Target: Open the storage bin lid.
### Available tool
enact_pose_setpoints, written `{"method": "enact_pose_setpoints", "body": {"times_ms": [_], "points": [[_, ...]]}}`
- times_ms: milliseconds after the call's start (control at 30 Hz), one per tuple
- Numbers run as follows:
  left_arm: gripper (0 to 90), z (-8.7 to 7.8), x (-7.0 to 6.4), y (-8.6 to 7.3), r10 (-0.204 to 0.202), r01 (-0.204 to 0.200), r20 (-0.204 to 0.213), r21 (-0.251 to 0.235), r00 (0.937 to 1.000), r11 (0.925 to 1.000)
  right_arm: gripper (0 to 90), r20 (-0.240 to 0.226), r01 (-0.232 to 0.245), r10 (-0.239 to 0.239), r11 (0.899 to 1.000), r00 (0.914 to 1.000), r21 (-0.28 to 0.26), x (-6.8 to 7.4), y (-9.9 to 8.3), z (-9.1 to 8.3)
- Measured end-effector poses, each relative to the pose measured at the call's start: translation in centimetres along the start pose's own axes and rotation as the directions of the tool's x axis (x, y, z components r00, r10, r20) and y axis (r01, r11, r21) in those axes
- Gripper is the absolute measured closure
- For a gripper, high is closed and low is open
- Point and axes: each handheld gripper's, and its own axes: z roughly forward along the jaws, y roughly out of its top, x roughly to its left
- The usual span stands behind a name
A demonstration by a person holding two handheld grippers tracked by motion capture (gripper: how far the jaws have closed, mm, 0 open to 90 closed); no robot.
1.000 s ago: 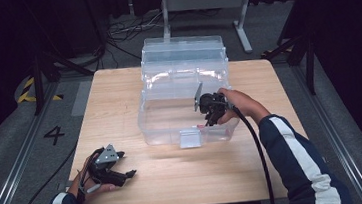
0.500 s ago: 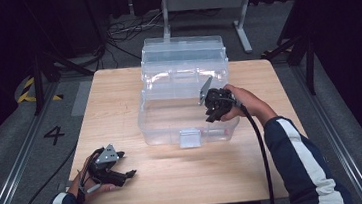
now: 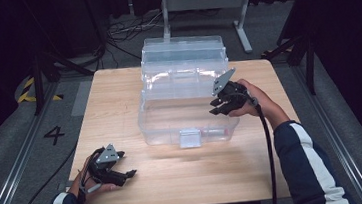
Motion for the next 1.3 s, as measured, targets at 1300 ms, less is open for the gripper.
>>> {"method": "enact_pose_setpoints", "body": {"times_ms": [1300], "points": [[36.8, -2.1, -0.3, 11.3, 0.129, -0.141, -0.081, -0.155, 0.9883, 0.9778, 52.4, 0.271, -0.130, 0.228, 0.933, 0.9352, -0.336, -6.5, 1.1, -4.7]]}}
